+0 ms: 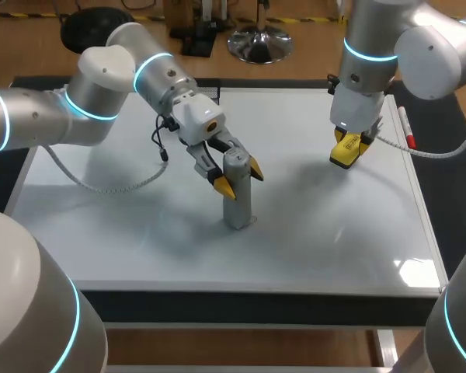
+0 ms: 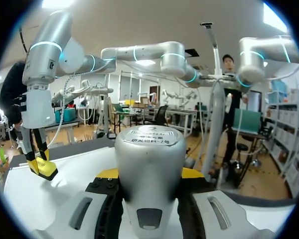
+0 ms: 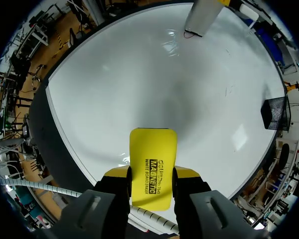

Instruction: Pick up the inspection probe, press it on each red-marked spot on the whiteboard one by one, put down the probe, pick up the eraser, and wipe off all the red marks.

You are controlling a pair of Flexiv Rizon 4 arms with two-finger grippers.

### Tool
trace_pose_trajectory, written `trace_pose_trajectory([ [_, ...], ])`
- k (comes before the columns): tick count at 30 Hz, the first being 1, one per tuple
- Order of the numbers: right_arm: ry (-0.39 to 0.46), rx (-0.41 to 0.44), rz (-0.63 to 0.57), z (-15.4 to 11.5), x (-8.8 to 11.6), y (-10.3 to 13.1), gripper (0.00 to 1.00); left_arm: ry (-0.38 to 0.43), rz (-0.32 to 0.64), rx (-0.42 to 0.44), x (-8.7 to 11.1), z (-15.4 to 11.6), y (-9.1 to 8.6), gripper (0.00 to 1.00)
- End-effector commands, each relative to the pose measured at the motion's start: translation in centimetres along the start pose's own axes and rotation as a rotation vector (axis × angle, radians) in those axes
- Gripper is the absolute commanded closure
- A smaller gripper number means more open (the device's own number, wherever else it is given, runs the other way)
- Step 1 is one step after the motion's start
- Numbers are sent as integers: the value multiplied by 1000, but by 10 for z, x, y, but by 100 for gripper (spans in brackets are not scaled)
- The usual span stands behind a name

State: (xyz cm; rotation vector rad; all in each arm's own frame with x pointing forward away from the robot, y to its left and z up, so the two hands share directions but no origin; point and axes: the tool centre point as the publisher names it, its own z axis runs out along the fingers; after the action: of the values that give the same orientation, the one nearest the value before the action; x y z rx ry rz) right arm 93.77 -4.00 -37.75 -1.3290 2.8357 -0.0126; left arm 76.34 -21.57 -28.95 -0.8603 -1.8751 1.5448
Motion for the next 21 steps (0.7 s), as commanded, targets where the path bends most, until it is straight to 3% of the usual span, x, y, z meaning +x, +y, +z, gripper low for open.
trace_pose_trajectory([
  [1,2,1,-2,0,0,-1,100,11,15,-4,2,-14,-10,100],
  [21,2,1,-2,0,0,-1,100,-1,59,-92,18,-121,-45,100],
])
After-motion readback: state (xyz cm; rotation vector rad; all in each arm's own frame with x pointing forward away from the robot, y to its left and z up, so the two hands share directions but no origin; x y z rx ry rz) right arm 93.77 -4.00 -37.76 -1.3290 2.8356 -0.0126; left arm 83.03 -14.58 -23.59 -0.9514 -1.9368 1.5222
